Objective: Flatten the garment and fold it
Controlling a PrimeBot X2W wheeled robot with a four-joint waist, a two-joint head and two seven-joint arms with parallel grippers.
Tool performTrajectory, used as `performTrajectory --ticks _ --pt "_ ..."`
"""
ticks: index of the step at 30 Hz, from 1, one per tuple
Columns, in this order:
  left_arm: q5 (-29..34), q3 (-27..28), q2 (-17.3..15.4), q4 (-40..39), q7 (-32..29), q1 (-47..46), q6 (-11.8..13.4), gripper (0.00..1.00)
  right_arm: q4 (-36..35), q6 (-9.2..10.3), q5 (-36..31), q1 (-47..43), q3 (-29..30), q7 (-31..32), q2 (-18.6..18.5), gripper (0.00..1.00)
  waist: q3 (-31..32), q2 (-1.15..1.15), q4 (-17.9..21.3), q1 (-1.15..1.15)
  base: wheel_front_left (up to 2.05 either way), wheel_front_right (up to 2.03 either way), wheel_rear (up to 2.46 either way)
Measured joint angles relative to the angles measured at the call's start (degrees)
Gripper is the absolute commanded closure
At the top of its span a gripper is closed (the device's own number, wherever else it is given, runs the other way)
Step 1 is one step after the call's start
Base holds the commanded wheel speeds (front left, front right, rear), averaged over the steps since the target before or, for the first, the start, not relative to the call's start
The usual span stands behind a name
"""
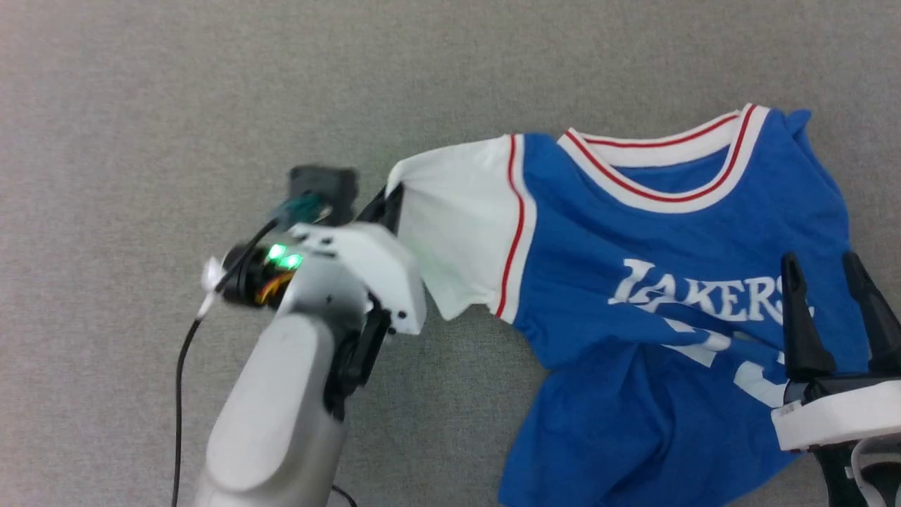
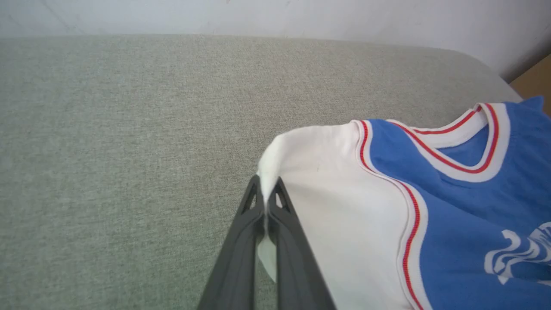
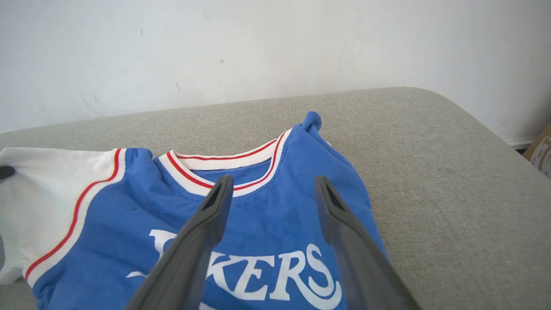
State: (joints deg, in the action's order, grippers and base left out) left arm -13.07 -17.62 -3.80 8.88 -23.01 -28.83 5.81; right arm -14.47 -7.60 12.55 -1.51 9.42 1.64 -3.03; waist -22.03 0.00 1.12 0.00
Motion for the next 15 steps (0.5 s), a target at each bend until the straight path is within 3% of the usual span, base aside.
performTrajectory --ticks 3,6,10,13,15 --pt "-6.2 4.6 0.6 -5.5 5.6 8.0 3.1 1.00 -0.2 0.00 0.0 -1.1 -0.3 0.5 0.0 0.00 2.2 0.00 -0.6 0.00 0.00 0.00 0.00" --pt "-8.1 7.9 0.3 -8.1 7.3 12.8 4.7 1.00 -0.5 0.00 0.0 -1.4 -0.2 0.9 0.0 0.00 3.1 0.00 -1.0 -0.01 0.00 0.00 0.00" --pt "-9.2 14.9 -2.7 -12.5 9.5 21.6 7.9 1.00 -1.4 0.00 -0.1 -2.1 0.0 1.6 0.0 0.00 3.9 0.00 -2.1 0.00 0.00 0.00 0.00" --pt "-9.3 18.1 -5.5 -15.0 9.9 26.6 8.4 1.00 -1.7 0.00 -0.3 -2.4 0.3 2.2 0.0 0.00 4.1 0.00 -3.0 -0.01 0.00 0.00 0.00" --pt "-9.9 18.7 -5.6 -16.3 9.9 28.1 8.4 1.00 -1.9 0.00 -0.4 -2.4 0.5 2.5 0.0 0.00 4.1 0.00 -3.6 -0.01 0.00 0.00 0.00"
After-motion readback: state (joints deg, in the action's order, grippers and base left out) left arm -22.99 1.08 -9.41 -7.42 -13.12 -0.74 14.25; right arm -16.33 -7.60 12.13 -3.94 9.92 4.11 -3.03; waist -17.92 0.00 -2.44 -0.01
